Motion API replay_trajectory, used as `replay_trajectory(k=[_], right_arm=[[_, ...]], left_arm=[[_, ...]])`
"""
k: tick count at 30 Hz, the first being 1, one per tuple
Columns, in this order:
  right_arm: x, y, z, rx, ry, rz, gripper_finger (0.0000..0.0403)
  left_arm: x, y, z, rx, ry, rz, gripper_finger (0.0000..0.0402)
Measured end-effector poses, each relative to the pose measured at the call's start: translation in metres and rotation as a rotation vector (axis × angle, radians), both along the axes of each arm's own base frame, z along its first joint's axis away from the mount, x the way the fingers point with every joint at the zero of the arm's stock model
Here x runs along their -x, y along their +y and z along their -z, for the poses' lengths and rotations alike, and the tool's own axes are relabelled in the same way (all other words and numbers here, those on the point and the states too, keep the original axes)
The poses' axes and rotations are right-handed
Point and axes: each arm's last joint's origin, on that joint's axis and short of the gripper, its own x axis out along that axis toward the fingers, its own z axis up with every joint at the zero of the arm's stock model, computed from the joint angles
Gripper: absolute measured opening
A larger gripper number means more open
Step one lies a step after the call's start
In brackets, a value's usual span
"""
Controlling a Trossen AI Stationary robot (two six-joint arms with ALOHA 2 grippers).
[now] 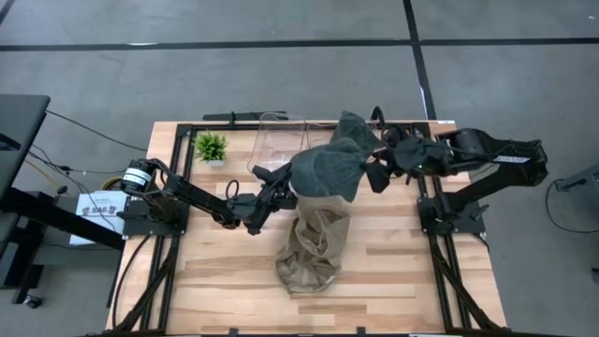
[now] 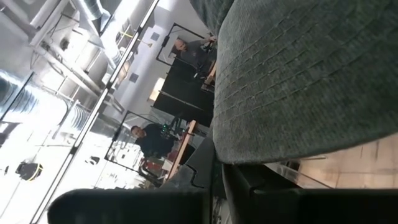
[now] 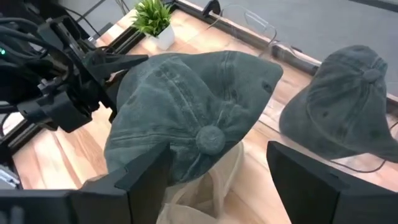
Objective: Pick & Place hat
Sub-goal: Put the black cap into the right transparent bin
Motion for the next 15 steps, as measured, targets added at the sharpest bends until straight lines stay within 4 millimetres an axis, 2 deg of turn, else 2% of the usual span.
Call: replay_trajectory(k=[9,15], right_arm=[[-0.0042,-0.0012,-0.0035,-0.007,-0.055,0.007,0.0196],[-0.0046,-0.0014,-0.004,0.034,-0.045,-0.021,0.0193]], left_arm=[[0.0001,0.0,0.0001,0.0,0.0,-0.002,0.0017],[0.0001,0.0,0.0001,0.001,0.0,-0.002,0.0016]])
